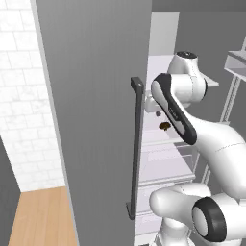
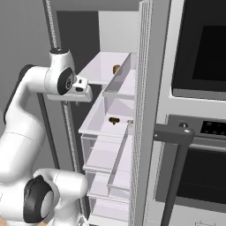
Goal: Place one mushroom and one fish in each tupperware on the nearby counter, to pack two identical lunches.
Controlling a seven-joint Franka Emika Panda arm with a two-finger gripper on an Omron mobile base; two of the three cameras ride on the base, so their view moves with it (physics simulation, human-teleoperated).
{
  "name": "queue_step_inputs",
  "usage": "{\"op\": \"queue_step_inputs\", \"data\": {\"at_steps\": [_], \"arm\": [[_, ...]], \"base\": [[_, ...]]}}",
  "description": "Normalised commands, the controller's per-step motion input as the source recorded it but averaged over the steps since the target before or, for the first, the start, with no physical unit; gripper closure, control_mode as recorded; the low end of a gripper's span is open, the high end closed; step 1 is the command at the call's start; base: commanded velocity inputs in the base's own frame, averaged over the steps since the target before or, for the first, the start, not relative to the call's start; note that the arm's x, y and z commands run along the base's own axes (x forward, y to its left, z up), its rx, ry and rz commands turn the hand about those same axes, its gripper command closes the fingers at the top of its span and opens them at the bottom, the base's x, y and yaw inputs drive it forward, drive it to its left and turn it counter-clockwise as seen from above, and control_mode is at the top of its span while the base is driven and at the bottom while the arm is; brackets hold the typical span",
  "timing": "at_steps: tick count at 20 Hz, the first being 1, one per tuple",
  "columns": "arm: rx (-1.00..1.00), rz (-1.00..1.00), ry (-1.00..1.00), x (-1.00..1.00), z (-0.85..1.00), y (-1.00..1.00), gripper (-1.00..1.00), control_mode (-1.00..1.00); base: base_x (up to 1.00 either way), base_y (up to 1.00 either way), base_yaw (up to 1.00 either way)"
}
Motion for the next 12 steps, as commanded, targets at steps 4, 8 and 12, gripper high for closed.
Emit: {"op": "queue_step_inputs", "data": {"at_steps": [4, 8, 12], "arm": [[0.00, 0.00, -0.08, -0.39, -0.02, 0.00, -1.00, -1.00], [0.00, 0.00, -0.02, -0.67, -0.08, -0.05, -1.00, -1.00], [0.00, -0.01, -0.09, -0.51, 0.39, -0.23, -1.00, -1.00]], "base": [[0.00, 0.00, 0.00], [0.00, 0.00, 0.00], [0.00, 0.00, 0.00]]}}
